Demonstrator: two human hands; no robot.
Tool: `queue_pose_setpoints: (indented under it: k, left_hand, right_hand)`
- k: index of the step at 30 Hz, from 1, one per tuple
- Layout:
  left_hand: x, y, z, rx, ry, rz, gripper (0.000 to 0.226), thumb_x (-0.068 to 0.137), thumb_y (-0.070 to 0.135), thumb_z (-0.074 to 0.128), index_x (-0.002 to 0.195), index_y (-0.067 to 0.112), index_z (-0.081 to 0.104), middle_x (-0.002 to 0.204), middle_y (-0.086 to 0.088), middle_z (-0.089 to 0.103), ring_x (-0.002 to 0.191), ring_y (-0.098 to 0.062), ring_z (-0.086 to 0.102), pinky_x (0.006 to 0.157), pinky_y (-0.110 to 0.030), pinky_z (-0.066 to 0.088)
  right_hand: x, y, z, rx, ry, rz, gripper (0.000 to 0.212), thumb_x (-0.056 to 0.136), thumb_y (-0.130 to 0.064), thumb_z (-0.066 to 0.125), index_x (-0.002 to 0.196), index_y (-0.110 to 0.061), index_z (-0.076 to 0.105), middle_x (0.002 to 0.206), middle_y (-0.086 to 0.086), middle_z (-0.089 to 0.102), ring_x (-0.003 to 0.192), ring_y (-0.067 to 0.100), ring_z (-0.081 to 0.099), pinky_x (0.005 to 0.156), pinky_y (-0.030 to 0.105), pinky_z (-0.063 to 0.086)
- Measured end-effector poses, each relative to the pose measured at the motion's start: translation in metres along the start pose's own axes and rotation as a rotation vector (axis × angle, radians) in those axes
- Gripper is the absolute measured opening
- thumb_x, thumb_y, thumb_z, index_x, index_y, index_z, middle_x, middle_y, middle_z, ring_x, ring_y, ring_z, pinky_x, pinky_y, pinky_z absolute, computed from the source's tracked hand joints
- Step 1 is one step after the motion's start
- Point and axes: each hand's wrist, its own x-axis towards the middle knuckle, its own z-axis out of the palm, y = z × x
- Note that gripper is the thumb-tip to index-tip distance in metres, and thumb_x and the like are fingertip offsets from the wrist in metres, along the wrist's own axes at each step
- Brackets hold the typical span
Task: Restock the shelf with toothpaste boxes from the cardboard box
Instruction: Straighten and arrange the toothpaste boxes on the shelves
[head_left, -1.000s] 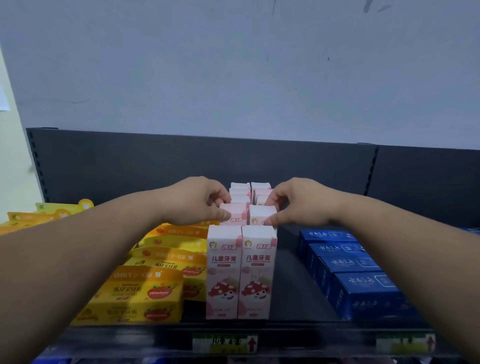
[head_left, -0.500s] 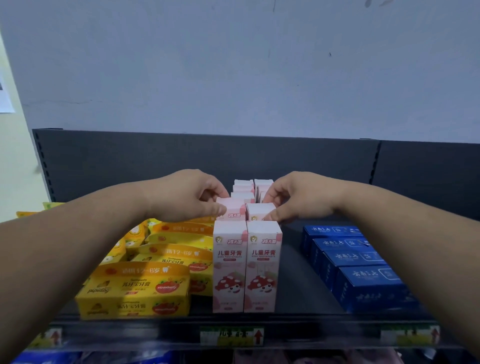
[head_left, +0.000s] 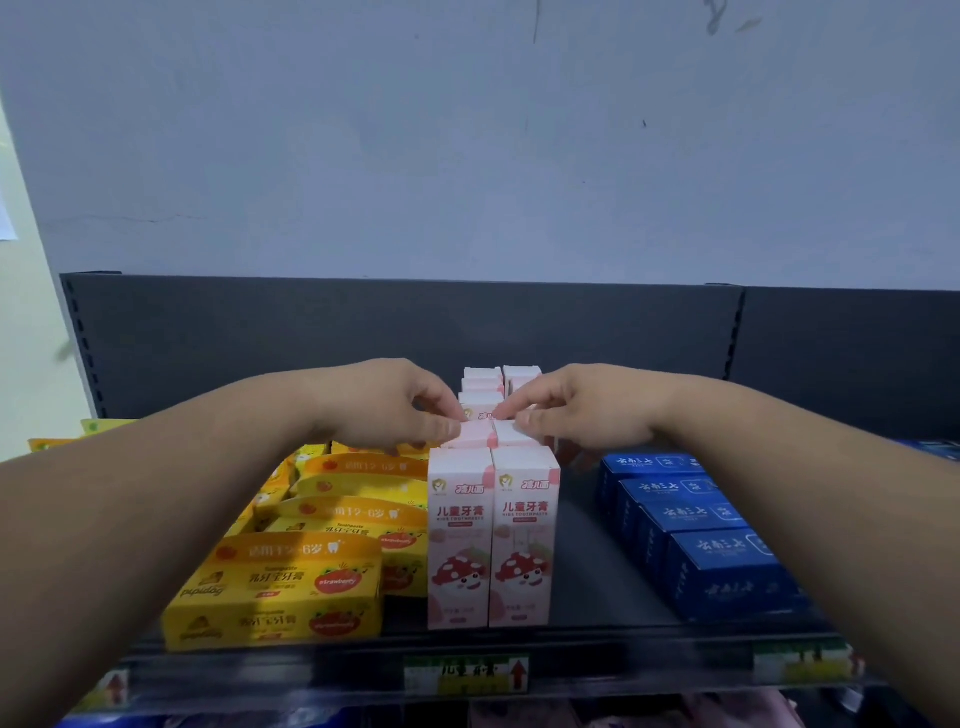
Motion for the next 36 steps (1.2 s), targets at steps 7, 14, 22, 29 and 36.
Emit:
queue_pose_setpoints:
  k: [7, 14, 22, 29, 36]
  left_hand:
    - [0.015, 0.03, 0.007, 0.027, -0.042, -0.203, 0.037, 0.089, 0.058, 0.052, 0.106, 0.028, 0.067, 0.1, 0.003, 0.068, 0.086, -0.02, 0.069, 0.07, -0.028, 0.059]
    - [0.024, 0.037, 0.003, 0.069, -0.061, -0.258, 0.041, 0.085, 0.055, 0.059, 0.096, 0.019, 0.074, 0.101, -0.005, 0.071, 0.07, -0.021, 0.066, 0.067, -0.027, 0.057]
    - [0.012, 0.007, -0.007, -0.104, -0.164, 0.033, 0.032, 0.086, 0.042, 0.064, 0.118, 0.04, 0.063, 0.111, 0.018, 0.067, 0.102, -0.006, 0.064, 0.082, -0.028, 0.057]
    - [0.01, -0.004, -0.004, -0.055, -0.122, 0.108, 0.037, 0.091, 0.026, 0.062, 0.126, 0.037, 0.059, 0.116, 0.026, 0.064, 0.105, 0.0, 0.062, 0.094, -0.026, 0.052]
    - [0.0, -0.01, -0.012, -0.136, -0.104, 0.089, 0.035, 0.088, 0.02, 0.066, 0.122, 0.03, 0.065, 0.109, 0.019, 0.07, 0.099, -0.004, 0.066, 0.088, -0.024, 0.054]
  right_hand:
    - [0.008, -0.002, -0.004, 0.038, -0.091, 0.026, 0.02, 0.102, -0.03, 0.049, 0.117, -0.033, 0.061, 0.094, 0.01, 0.069, 0.075, 0.021, 0.069, 0.065, 0.031, 0.059]
    - [0.02, -0.002, -0.009, 0.003, -0.114, 0.065, 0.017, 0.095, -0.031, 0.06, 0.112, -0.029, 0.063, 0.104, 0.008, 0.073, 0.094, 0.028, 0.071, 0.062, 0.029, 0.06]
    - [0.017, 0.01, -0.019, 0.059, -0.124, -0.026, 0.026, 0.092, -0.026, 0.066, 0.117, -0.033, 0.067, 0.103, 0.002, 0.072, 0.099, 0.021, 0.069, 0.077, 0.038, 0.061]
    - [0.019, 0.015, -0.018, 0.041, -0.129, -0.055, 0.035, 0.093, -0.018, 0.065, 0.125, -0.032, 0.065, 0.11, 0.001, 0.073, 0.098, 0.023, 0.071, 0.082, 0.038, 0.06]
    - [0.02, 0.012, -0.013, 0.073, -0.08, -0.086, 0.034, 0.091, -0.019, 0.068, 0.124, -0.028, 0.067, 0.109, 0.002, 0.073, 0.095, 0.024, 0.071, 0.084, 0.035, 0.059]
